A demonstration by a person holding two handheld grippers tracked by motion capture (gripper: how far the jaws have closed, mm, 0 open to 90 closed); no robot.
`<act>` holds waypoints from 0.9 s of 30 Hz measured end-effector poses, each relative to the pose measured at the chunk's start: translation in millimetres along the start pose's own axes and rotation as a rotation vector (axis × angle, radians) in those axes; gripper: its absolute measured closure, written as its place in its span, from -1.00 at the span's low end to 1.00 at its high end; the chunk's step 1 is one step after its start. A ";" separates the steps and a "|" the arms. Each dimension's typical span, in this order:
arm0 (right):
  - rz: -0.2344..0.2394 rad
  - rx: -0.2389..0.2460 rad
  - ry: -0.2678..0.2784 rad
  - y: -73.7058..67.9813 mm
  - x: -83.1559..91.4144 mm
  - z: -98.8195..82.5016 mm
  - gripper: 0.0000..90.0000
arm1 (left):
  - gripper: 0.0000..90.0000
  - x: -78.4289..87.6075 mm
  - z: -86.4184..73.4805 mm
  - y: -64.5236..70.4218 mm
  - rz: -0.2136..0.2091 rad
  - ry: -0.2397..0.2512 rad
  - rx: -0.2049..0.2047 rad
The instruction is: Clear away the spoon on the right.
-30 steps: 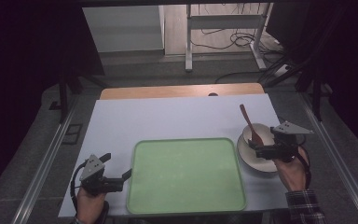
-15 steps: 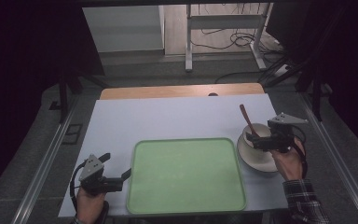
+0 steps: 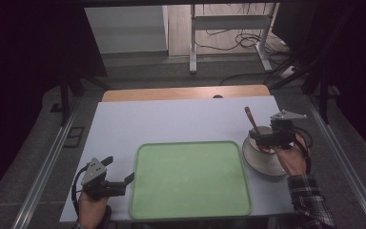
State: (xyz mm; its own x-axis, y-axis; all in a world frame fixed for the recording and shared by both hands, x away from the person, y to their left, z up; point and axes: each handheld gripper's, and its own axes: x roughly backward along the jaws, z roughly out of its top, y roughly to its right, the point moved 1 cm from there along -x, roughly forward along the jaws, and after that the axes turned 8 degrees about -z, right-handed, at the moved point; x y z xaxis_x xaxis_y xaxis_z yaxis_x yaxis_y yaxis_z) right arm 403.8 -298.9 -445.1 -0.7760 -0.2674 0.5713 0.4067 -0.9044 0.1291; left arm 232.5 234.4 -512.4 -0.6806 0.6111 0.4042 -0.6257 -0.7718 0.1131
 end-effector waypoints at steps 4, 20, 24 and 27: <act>-0.002 -0.004 -0.016 2.1 -8.1 4.0 -0.97 | -0.99 -0.3 0.0 0.1 0.001 -0.002 -0.001; -0.054 0.013 -0.131 1.0 -33.2 27.9 -0.07 | -0.98 -0.6 -0.1 0.4 0.006 -0.007 -0.006; -0.059 0.035 -0.149 1.1 -40.5 32.5 0.11 | -0.98 -0.6 -0.1 0.3 0.005 -0.008 -0.006; -0.064 0.041 -0.170 0.7 -46.7 35.8 0.24 | -0.98 -0.6 -0.2 0.1 0.005 -0.007 -0.005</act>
State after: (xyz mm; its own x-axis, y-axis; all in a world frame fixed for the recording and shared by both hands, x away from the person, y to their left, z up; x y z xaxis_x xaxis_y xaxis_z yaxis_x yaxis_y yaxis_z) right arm 457.6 -275.1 -442.6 -0.7094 -0.1465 0.6894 0.3814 -0.9024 0.2006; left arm 232.7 234.0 -512.8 -0.6810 0.6059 0.4112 -0.6242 -0.7739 0.1065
